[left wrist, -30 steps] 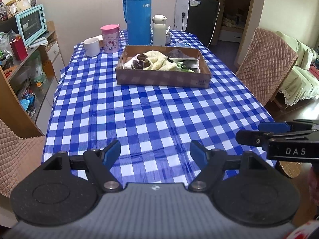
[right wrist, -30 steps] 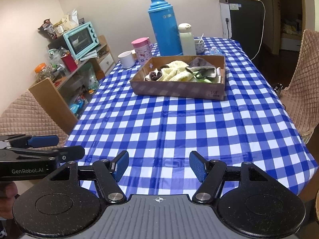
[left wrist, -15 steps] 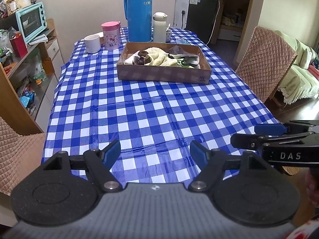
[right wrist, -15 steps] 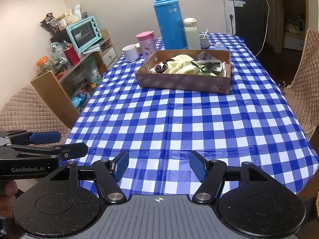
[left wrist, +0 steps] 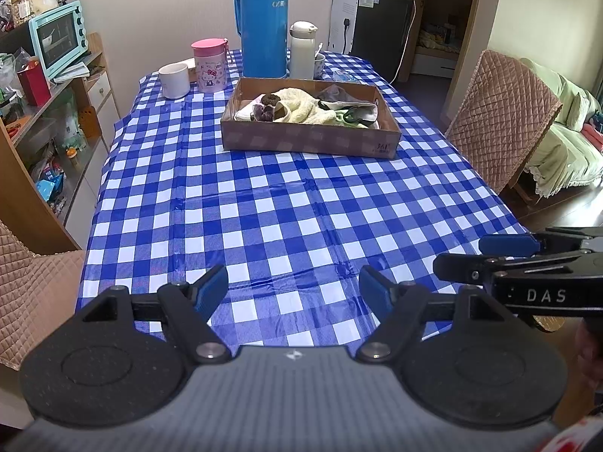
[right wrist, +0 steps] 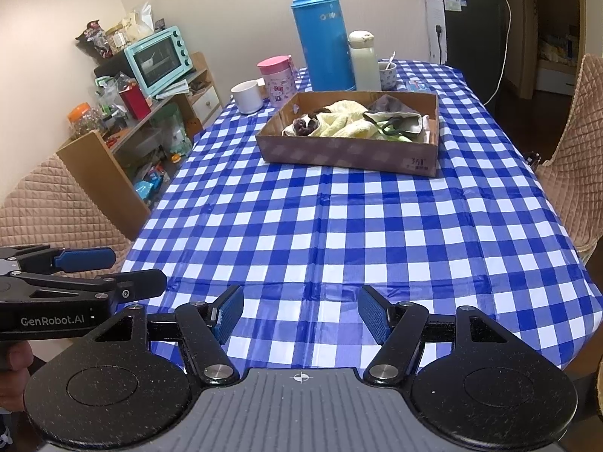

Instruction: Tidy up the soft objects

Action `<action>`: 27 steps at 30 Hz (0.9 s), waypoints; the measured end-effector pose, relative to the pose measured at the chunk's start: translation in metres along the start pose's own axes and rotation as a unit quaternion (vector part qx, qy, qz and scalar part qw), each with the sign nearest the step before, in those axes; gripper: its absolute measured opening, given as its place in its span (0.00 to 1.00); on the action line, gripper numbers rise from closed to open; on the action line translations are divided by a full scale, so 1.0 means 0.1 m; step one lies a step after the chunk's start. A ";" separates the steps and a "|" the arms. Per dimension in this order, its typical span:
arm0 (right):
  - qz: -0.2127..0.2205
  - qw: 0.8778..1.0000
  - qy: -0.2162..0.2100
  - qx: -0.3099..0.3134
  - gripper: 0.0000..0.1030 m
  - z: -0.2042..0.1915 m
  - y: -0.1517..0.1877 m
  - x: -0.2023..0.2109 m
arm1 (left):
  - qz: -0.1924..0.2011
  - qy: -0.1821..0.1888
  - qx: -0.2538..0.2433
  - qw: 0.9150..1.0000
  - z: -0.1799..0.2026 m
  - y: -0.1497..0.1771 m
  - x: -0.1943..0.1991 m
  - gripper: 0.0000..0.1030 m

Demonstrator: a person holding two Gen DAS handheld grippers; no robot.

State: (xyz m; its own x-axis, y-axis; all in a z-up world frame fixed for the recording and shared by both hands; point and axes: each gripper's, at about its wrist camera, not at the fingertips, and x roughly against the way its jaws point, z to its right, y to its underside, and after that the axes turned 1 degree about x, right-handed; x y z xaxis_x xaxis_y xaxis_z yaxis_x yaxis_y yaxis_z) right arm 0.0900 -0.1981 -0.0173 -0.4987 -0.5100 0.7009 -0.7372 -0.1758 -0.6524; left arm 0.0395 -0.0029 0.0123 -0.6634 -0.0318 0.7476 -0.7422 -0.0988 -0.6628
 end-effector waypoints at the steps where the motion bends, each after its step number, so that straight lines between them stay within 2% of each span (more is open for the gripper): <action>1: -0.001 1.000 0.000 0.000 0.65 0.00 0.00 -0.01 | 0.000 0.000 0.000 1.000 0.00 0.00 0.00 0.72; 27: -0.002 1.000 0.001 0.000 0.65 0.01 -0.01 -0.02 | 0.000 0.001 0.000 1.000 0.00 -0.01 -0.01 0.72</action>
State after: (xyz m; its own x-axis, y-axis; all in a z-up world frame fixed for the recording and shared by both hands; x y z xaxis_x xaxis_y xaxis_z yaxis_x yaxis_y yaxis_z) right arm 0.0915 -0.1980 -0.0183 -0.4960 -0.5079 0.7043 -0.7390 -0.1789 -0.6495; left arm 0.0406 -0.0025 0.0119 -0.6634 -0.0301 0.7477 -0.7424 -0.0984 -0.6627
